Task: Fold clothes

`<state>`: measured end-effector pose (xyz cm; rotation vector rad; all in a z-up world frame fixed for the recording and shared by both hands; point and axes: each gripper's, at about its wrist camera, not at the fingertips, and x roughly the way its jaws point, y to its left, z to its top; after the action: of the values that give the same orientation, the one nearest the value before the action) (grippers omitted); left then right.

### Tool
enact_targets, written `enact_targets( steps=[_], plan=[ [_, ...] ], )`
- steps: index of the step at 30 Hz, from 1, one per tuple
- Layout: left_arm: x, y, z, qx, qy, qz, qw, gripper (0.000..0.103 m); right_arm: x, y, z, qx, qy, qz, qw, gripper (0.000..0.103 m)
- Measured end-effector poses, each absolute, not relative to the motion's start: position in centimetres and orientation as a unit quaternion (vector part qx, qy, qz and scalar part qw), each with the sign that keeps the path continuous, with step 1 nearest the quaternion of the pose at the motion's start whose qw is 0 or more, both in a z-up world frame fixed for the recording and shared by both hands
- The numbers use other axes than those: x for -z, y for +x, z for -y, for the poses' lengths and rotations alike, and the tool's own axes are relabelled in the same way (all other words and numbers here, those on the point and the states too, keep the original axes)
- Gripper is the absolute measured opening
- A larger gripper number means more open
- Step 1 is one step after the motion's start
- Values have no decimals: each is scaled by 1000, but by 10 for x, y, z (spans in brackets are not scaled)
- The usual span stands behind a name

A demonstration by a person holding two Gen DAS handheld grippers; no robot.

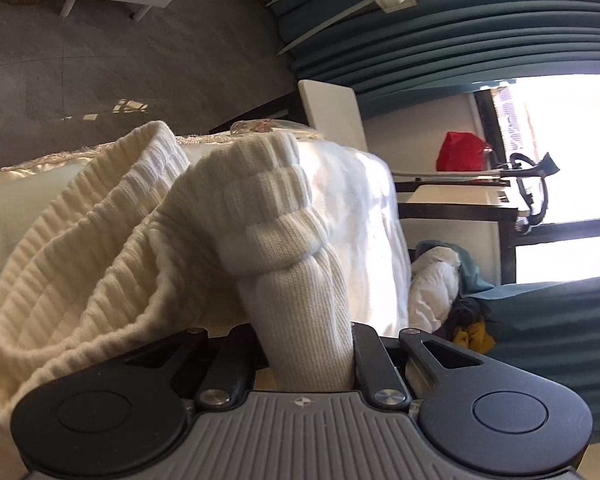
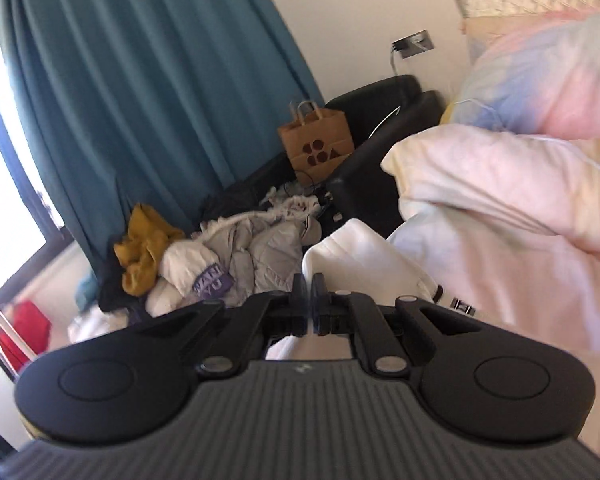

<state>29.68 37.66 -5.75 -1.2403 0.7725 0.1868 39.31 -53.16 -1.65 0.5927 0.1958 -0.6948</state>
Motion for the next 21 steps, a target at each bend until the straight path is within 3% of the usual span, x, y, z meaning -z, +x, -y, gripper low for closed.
enact_targets(
  steps=[8,11,13,15,16,18,19,21],
  plan=[
    [70,322,-365,-91,-540,-370,750,20,76,459,534,324,250,-180,894,9],
    [59,308,-363,-72,-532,-361,763,34,69,453,539,285,251,-184,907,12],
    [46,296,-359,-65,-522,-350,775,54,55,441,542,266,258,-182,911,21],
    [30,279,-355,-62,-508,-342,788,63,37,423,544,250,270,-174,913,35],
    [23,270,-353,-59,-503,-335,794,65,29,414,545,242,277,-170,914,46],
    [10,247,-348,-45,-495,-320,807,74,12,393,548,229,298,-160,913,59],
    [6,234,-345,-40,-492,-314,811,79,5,379,550,222,308,-156,912,64],
    [7,207,-340,-30,-499,-306,811,80,-6,347,551,204,328,-150,910,72]
  ],
)
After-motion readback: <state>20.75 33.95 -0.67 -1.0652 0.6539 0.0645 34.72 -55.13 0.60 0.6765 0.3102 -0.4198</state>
